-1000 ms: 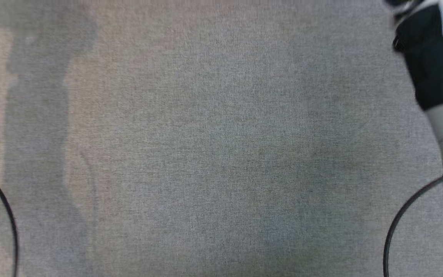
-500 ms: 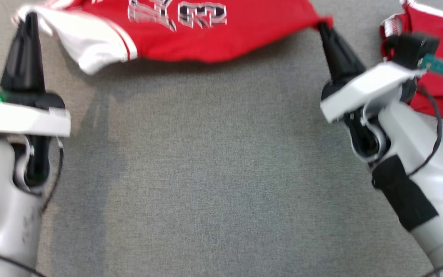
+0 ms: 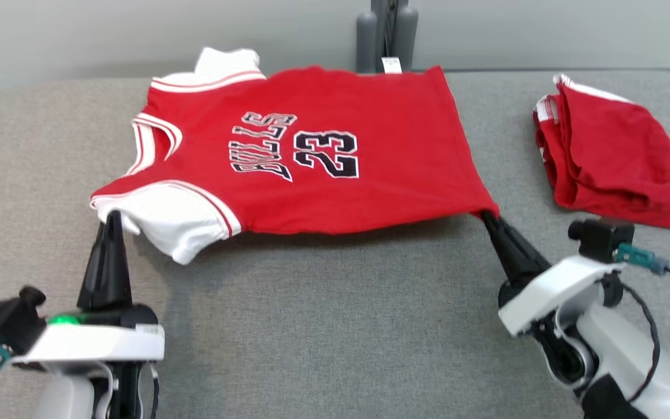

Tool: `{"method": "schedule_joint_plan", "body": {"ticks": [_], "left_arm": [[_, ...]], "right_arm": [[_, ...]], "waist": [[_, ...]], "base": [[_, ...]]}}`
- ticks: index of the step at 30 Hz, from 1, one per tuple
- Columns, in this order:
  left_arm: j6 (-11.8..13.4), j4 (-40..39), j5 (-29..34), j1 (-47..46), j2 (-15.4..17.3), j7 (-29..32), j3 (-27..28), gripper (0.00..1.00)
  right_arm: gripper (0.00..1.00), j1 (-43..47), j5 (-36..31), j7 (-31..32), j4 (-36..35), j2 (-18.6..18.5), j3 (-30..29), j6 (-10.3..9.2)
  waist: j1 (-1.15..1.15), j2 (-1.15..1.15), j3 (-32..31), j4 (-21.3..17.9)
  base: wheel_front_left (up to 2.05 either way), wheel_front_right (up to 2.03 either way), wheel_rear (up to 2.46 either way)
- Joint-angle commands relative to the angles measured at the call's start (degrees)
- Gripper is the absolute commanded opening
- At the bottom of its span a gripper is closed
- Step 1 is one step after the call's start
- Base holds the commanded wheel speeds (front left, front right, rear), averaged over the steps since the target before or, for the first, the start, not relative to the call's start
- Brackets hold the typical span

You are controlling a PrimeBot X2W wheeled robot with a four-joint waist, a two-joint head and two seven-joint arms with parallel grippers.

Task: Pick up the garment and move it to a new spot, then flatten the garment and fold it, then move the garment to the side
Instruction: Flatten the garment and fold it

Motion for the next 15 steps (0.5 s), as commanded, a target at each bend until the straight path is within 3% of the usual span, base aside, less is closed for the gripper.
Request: {"method": "schedule_joint_plan", "body": {"ticks": [1, 8, 15], "left_arm": [[-0.1, -0.4, 0.6, 1.2, -0.1, -0.2, 0.5, 0.0], [-0.1, -1.5, 0.5, 9.2, -2.6, -0.2, 3.2, 0.0], [0.8, -1.4, -0.7, 16.1, -3.4, -0.2, 1.8, 0.0]], "right_arm": [[0.0, 1.7, 0.5, -0.1, -0.8, -0.5, 0.2, 0.0], [0.0, 8.2, 1.0, 0.9, -2.9, -3.0, 2.6, 0.0], [0.0, 14.0, 2.1, 3.0, -4.8, -5.0, 3.3, 0.0]], "waist": [[0.0, 0.0, -1.8, 0.7], [0.0, 0.0, -5.4, 1.2], [0.0, 0.0, -8.2, 2.6]], "base": [[0.0, 0.0, 0.0], [0.0, 0.0, 0.0], [0.0, 0.0, 0.0]]}}
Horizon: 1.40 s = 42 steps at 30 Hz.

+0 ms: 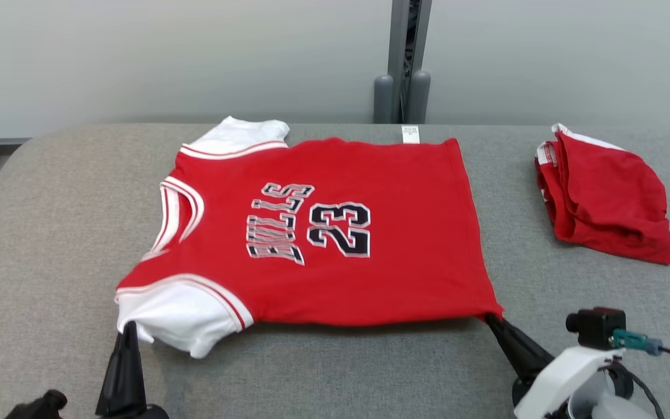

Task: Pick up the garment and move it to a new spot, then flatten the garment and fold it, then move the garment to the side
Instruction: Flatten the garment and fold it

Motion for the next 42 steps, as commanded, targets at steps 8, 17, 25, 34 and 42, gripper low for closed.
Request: {"method": "schedule_joint_plan", "body": {"ticks": [8, 17, 25, 34, 42], "left_arm": [[1.8, -0.7, -0.2, 5.4, 0.2, -0.2, -0.6, 0.0], [1.3, -0.1, 1.1, 5.8, 0.2, -0.2, -2.2, 0.0], [0.7, -0.8, 3.0, 2.4, 0.9, -0.2, -1.8, 0.0], [0.0, 2.2, 3.6, -6.3, 3.7, 0.3, -3.4, 0.0], [-0.4, 10.1, 2.2, -15.7, 6.5, 0.7, -3.1, 0.0]], "right_arm": [[0.0, 6.6, -0.5, 3.4, -3.5, -2.5, -1.7, 0.0], [0.0, 10.2, -3.6, 6.9, -7.4, -1.6, -5.9, 0.0], [0.0, 9.6, -6.7, 8.1, -9.8, -0.1, -9.0, 0.0], [0.0, 3.8, -10.4, 10.4, -6.0, 3.0, -11.2, 0.0], [0.0, -4.6, -10.9, 11.9, 0.7, 5.1, -10.5, 0.0]], "waist": [[0.0, 0.0, -2.3, 1.0], [0.0, 0.0, -1.4, 0.6], [0.0, 0.0, -0.9, 0.0], [0.0, 0.0, 0.7, -1.3], [0.0, 0.0, 2.8, -1.8]], "base": [[0.0, 0.0, 0.0], [0.0, 0.0, 0.0], [0.0, 0.0, 0.0], [0.0, 0.0, 0.0], [0.0, 0.0, 0.0]]}}
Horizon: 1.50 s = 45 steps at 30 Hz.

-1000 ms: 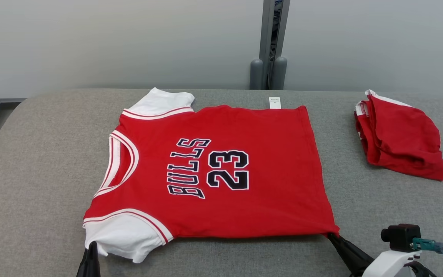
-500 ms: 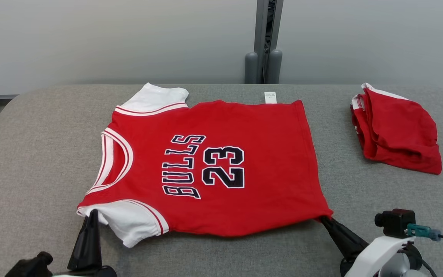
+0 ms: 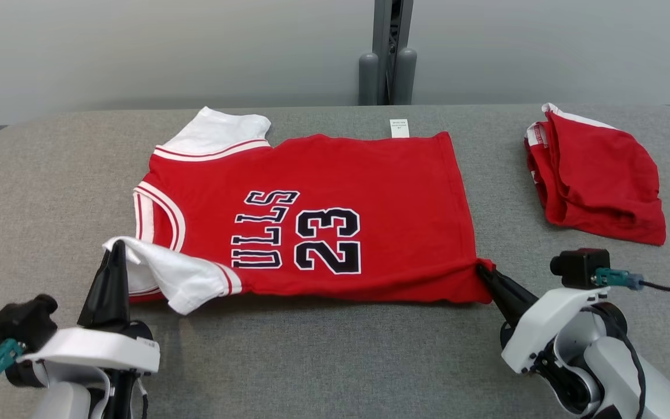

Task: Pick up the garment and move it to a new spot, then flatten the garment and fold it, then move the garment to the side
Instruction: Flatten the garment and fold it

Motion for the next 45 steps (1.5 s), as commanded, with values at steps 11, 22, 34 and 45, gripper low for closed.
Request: {"method": "schedule_joint_plan", "body": {"ticks": [11, 22, 34, 45], "left_arm": [[-0.7, 16.2, -1.8, -16.4, 4.0, 1.6, -4.4, 0.0], [-0.6, 29.0, -5.1, -26.5, 5.0, 0.3, -10.8, 0.0], [-0.6, 36.3, -8.2, -31.8, 5.9, -0.8, -16.3, 0.0], [-0.6, 28.3, -3.6, -24.8, 5.6, -0.8, -11.5, 1.0]], "right_arm": [[0.0, -12.4, 2.1, 1.1, 10.9, 3.0, 5.1, 0.0], [0.0, -20.8, 4.8, -1.2, 19.1, 5.6, 9.9, 0.0], [0.0, -24.6, 8.7, -5.0, 23.6, 6.3, 15.3, 0.0], [1.0, -22.2, 11.7, -11.2, 22.8, 3.5, 19.4, 0.0]], "waist": [[0.0, 0.0, 4.5, -0.4], [0.0, 0.0, 8.7, -0.9], [0.0, 0.0, 10.0, -1.0], [0.0, 0.0, 6.2, -0.2]], "base": [[0.0, 0.0, 0.0], [0.0, 0.0, 0.0], [0.0, 0.0, 0.0], [0.0, 0.0, 0.0]]}}
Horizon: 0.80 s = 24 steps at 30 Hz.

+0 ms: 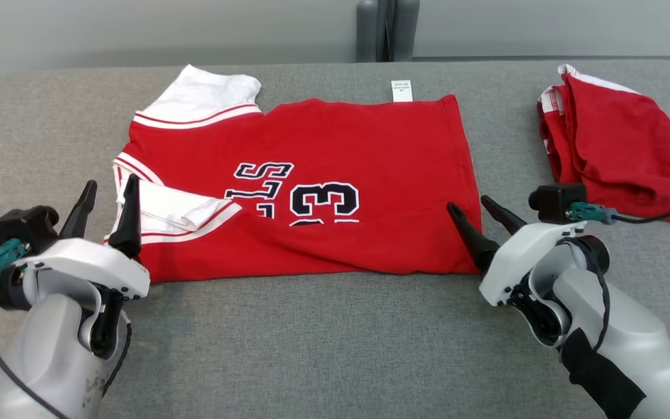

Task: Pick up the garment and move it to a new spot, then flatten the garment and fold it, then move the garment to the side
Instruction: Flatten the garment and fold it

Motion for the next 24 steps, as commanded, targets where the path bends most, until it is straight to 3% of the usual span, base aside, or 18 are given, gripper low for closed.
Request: {"method": "schedule_joint_plan", "body": {"ticks": [1, 9, 14, 24], "left_arm": [[0.0, -1.5, 0.7, 1.5, 0.2, -0.2, 1.5, 1.0], [0.0, -11.1, 5.4, 11.2, -2.3, -0.2, 8.1, 1.0], [0.0, -15.1, 7.8, 16.3, -3.8, -0.2, 10.5, 1.0], [0.0, -12.8, 9.8, 18.9, -4.9, -0.2, 12.6, 1.0]], "right_arm": [[1.0, 0.9, 0.2, -1.2, -0.4, -0.9, 0.4, 0.0], [1.0, 4.6, -1.5, -4.1, -2.9, -3.7, 0.2, 0.0], [1.0, 7.6, -4.9, -4.2, -5.5, -4.5, -3.5, 0.0], [1.0, 12.8, -13.0, -4.1, -7.2, -3.1, -9.8, 0.0]], "waist": [[0.0, 0.0, -0.8, 0.2], [0.0, 0.0, -3.2, 0.5], [0.0, 0.0, -4.5, 0.5], [0.0, 0.0, -4.0, 0.4]], "base": [[0.0, 0.0, 0.0], [0.0, 0.0, 0.0], [0.0, 0.0, 0.0], [0.0, 0.0, 0.0]]}}
